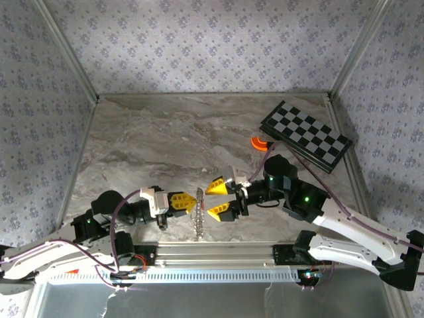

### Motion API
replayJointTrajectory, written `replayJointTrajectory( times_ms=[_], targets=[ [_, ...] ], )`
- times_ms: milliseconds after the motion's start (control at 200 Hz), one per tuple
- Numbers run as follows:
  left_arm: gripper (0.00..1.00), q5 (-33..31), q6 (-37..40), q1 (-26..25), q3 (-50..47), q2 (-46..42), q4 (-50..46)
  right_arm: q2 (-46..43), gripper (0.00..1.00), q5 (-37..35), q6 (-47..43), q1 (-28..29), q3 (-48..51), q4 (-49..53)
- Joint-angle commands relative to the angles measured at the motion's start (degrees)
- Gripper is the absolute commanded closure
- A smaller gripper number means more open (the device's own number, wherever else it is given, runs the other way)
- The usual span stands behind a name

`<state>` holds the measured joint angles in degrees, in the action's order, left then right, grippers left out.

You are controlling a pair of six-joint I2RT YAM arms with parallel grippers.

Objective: Put the keys on the keyring

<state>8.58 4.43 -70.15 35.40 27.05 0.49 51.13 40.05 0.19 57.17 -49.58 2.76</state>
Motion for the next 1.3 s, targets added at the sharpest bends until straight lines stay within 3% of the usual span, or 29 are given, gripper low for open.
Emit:
replayJointTrajectory(
  times_ms=[0, 380, 790, 1004, 1294],
  targets=[
    [1.00, 1.68, -0.65, -0.33, 0.76, -0.59, 3.57, 0.56, 0.48, -0.31, 0.43, 0.53, -0.37, -2.92],
    [1.00, 1.65, -0.90, -0.31, 0.99, -0.49, 3.11, 1.42, 0.71, 0.81, -0.79, 1.45, -1.23, -1.86],
    [1.00, 1.66, -0.98, -0.29, 1.06, -0.42, 2.85, 1.68, 0.86, 0.40, -1.44, 1.44, -1.66, -0.86],
    [1.00, 1.43, -0.72, -0.31, 0.37, -1.46, 3.16, 2.87, 1.00, -0.77, -1.76, 1.44, -2.59, 0.57],
    [1.00, 1.12, -0.76, -0.34, 0.37, -1.89, 3.09, 2.73, 1.00, -3.00, -2.77, 1.54, -2.36, 2.00]
  ],
)
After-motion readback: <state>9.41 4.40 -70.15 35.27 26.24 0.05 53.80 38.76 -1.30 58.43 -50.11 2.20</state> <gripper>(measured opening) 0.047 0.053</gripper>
